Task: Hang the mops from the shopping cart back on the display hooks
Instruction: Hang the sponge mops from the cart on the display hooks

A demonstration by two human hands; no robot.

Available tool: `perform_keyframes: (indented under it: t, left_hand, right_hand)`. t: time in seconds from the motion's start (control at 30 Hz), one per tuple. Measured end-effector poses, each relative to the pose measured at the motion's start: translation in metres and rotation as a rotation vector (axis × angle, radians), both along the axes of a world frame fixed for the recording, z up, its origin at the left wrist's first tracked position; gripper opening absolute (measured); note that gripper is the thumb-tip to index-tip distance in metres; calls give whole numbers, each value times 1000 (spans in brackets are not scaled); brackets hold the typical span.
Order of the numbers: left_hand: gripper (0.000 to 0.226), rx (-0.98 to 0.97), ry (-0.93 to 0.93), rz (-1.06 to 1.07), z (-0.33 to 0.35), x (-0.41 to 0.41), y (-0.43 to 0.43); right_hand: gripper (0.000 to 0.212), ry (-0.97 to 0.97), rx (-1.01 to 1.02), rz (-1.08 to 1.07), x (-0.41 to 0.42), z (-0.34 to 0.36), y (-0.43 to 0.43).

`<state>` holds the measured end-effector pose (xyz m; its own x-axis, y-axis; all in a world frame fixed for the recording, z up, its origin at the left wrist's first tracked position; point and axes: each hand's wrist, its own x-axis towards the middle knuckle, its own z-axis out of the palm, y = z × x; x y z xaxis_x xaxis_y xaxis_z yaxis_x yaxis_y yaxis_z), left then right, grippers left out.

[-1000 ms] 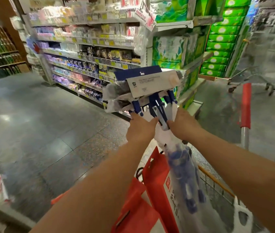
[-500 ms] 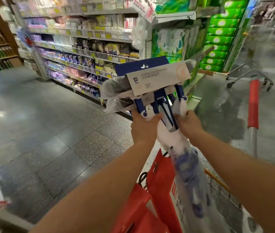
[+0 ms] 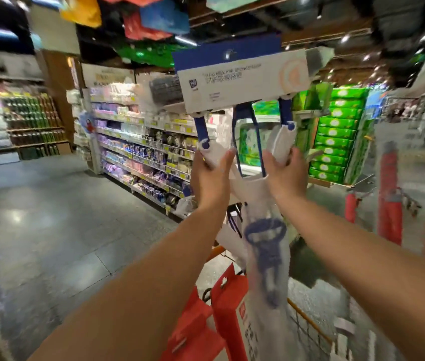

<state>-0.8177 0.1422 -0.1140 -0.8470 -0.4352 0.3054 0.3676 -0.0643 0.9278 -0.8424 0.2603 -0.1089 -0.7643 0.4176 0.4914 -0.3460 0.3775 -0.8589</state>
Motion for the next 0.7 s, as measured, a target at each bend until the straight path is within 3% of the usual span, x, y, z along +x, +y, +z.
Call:
perform_keyframes:
  t: [0.13, 0.43, 0.7]
  left_hand:
    - [65, -37, 133, -84, 19, 44, 9]
    - [71, -41, 352, -42, 83, 98, -8]
    - [74, 10, 420, -156, 118, 140, -23]
  right_hand:
    - [38, 73, 8, -11, 39, 31, -3]
    - [42, 281, -30, -45, 118, 101, -24]
    - [37, 395, -17, -190, 181, 137, -47]
